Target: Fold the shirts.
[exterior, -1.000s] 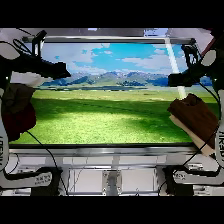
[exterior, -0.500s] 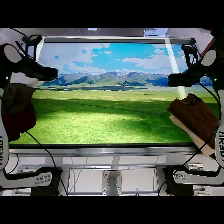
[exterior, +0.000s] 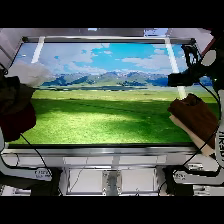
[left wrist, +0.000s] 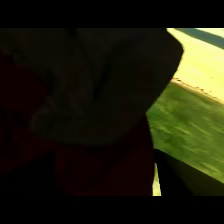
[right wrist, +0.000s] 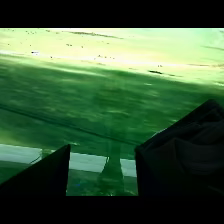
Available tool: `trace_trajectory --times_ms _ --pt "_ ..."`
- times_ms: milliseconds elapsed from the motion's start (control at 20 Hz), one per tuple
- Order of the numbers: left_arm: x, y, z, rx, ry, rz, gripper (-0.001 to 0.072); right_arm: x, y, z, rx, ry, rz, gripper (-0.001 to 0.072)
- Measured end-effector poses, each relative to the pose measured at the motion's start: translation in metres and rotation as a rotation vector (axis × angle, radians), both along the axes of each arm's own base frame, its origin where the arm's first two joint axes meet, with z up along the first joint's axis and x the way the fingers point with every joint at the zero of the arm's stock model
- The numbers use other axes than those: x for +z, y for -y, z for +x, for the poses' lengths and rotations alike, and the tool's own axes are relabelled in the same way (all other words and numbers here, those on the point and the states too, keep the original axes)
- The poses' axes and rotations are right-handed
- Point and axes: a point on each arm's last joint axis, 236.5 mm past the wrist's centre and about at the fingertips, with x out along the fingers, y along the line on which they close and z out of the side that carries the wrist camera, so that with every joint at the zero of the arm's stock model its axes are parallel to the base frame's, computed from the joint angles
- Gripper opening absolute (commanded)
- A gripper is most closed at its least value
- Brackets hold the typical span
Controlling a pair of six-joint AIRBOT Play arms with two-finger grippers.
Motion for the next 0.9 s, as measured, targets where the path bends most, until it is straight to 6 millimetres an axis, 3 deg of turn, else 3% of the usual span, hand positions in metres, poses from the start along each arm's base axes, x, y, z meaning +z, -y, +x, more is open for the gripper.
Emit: trace_trajectory --times_ms 250,550,600,650,700,750,900 --pt "-0.060 -0.055 -0.015 0.123 -0.072 -0.026 0.0685 0.005 -0.020 0.006 0.006 0.027 0.089 0.0469" --pt "-0.109 -0.079 0.008 0.097 -0.034 -0.021 0.0679 0.016 -0.057 0.008 0.032 0.047 0.254 0.0469" --pt "-0.114 -0.081 0.013 0.081 -0.027 -0.017 0.0599 0.019 -0.064 0.008 0.037 0.048 0.286 0.0469" --pt "-0.119 -0.082 0.017 0.074 -0.019 -0.018 0.0453 0.022 -0.070 0.008 0.042 0.049 0.316 0.0469" --pt "-0.123 -0.083 0.020 0.065 -0.016 -0.018 0.0182 0.025 -0.078 0.008 0.047 0.051 0.350 0.0469" --pt "-0.127 -0.083 0.022 0.058 -0.012 -0.020 0.0016 0.029 -0.084 0.008 0.053 0.053 0.380 0.0469" --pt "-0.129 -0.083 0.025 0.051 -0.016 -0.026 0.0009 0.037 -0.098 0.009 0.062 0.063 0.450 0.0469"
